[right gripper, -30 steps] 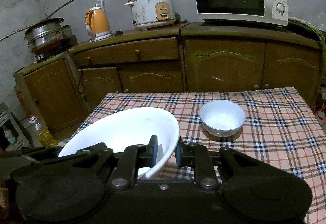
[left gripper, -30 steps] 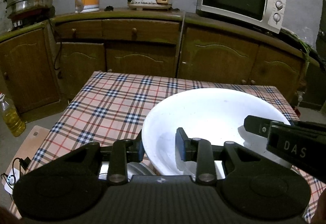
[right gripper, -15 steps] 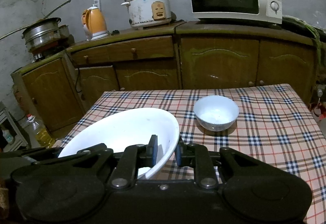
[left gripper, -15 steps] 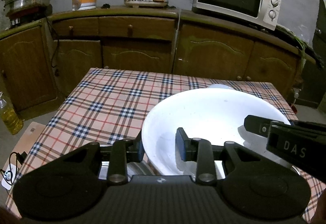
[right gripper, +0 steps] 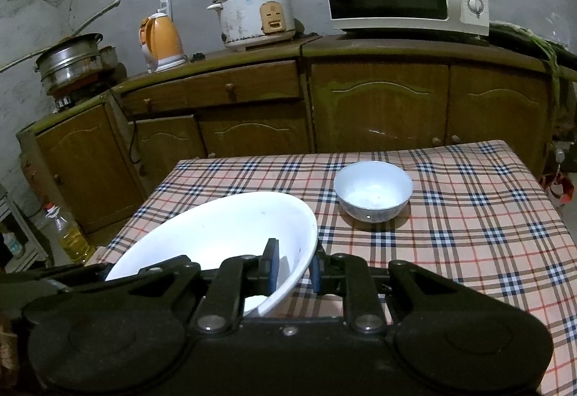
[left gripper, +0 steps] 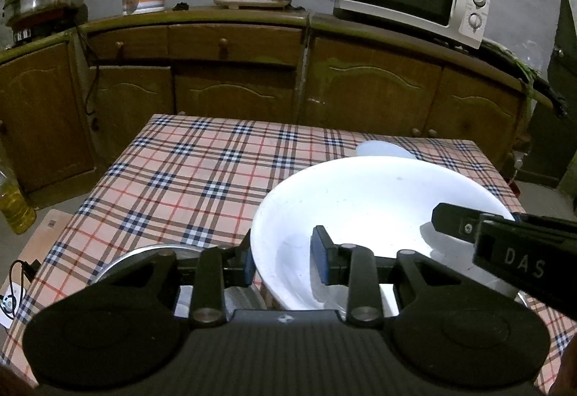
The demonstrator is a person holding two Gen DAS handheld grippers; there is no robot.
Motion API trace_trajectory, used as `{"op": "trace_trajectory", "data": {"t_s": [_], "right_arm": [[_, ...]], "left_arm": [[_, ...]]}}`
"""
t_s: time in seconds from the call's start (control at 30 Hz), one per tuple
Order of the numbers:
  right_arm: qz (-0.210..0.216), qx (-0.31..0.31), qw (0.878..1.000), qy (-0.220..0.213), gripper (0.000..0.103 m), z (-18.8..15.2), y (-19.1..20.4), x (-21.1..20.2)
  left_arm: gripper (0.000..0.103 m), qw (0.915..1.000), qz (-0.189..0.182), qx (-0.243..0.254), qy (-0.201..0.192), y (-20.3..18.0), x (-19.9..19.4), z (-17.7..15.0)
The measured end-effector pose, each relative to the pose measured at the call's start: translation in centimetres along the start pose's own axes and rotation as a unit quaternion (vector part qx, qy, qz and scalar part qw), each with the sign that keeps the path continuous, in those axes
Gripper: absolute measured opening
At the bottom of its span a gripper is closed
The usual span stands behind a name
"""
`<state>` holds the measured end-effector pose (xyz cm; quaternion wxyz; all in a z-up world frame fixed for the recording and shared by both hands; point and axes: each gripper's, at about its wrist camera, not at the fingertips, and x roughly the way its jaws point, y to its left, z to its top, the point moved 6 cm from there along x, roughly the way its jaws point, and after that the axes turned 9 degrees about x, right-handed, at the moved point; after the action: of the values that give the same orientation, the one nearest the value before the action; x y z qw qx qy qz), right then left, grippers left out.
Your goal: Organize plates and bowls
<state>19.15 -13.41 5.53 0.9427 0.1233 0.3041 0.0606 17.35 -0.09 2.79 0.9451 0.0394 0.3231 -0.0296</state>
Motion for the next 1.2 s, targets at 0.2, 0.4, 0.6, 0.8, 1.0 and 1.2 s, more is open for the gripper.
{"op": "trace_trajectory", "data": {"t_s": [0.2, 0.4, 0.6, 0.8, 1.0, 1.2], "right_arm": [[-0.004, 0.002, 1.000, 0.000, 0.023, -0.3, -0.3, -0.2], [-0.008, 0.006, 1.000, 0.003, 0.023, -0.9, -0.7, -0.4], [-0.011, 0.010, 1.000, 0.005, 0.023, -1.2, -1.2, -0.6], [-0.012, 0.010, 1.000, 0.004, 0.023, -1.5, -1.5, -0.9], [-0.013, 0.013, 1.000, 0.005, 0.023, -1.7, -1.7, -1.1], [-0.015, 0.017, 1.000, 0.007, 0.023, -2.2, -2.4, -1.5]], "left_arm": [[0.033, 1.0000, -0.002, 0.003, 0.001, -0.4, 0.0, -0.4], [0.033, 1.0000, -0.005, 0.004, 0.007, -0.8, 0.0, -0.9], [0.033, 0.9999, -0.008, 0.006, 0.009, -1.2, 0.0, -1.2], [0.033, 0.9999, -0.010, 0.007, 0.010, -1.4, 0.0, -1.4], [0.033, 0.9998, -0.012, 0.007, 0.012, -1.8, -0.1, -1.6], [0.033, 0.9997, -0.015, 0.010, 0.015, -2.3, -0.2, -2.0]]}}
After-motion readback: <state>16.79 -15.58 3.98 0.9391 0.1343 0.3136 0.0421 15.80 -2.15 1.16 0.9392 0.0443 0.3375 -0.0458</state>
